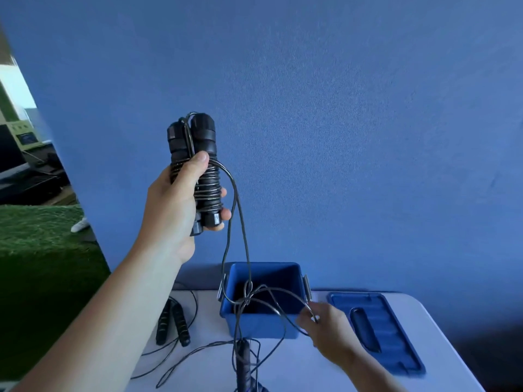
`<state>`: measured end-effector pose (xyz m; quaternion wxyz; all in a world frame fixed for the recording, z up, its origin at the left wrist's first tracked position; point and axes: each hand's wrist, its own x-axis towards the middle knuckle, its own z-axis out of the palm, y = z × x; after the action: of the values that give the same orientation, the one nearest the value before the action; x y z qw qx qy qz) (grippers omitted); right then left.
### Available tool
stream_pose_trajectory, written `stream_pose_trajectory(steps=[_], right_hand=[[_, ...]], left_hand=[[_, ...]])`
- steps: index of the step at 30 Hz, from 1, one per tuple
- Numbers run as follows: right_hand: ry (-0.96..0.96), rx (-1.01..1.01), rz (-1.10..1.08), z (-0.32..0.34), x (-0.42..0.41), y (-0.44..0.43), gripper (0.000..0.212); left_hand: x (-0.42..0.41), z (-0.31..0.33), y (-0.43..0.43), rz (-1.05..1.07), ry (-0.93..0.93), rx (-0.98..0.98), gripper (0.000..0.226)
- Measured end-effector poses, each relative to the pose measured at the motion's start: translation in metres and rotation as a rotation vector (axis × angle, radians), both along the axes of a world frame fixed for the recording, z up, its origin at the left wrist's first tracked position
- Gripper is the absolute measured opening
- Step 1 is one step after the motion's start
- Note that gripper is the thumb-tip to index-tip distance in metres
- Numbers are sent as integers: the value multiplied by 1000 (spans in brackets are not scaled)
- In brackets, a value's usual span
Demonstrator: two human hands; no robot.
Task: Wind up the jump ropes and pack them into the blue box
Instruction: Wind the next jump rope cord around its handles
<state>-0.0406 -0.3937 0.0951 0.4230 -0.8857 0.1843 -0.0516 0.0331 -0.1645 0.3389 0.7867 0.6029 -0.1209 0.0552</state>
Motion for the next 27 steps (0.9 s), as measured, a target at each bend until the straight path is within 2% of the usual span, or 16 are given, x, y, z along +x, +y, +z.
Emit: stream_pose_trajectory(steps=[3,5,6,8,14,17,20,22,24,27], right_hand=[[145,221,-54,1,6,2,30],[228,361,-76,4,7,4,31],[207,484,-97,7,7,5,29],[79,702,-133,13,9,7,22],[-307,769,-57,43,7,8,6],[-415,660,-8,69,1,8,9],[-531,300,96,94,-4,11,26],[-592,139,211,108,-7,17,27],[-578,84,288,119,-9,27,24],[-495,116,387,132,-12,42,29]], left_hand=[[0,-2,1,0,5,1,26],[1,-4,3,3,10,0,26],[1,-5,3,4,12,4,27],[2,-8,4,1,15,10,29],[4,-16,1,-5,35,16,27],[5,-18,0,-7,45,17,28],[6,-19,-3,-21,47,29,29],[5,-19,-6,-37,49,40,31],[3,-19,-10,-57,51,50,31],[-4,-19,-17,-96,47,79,31]])
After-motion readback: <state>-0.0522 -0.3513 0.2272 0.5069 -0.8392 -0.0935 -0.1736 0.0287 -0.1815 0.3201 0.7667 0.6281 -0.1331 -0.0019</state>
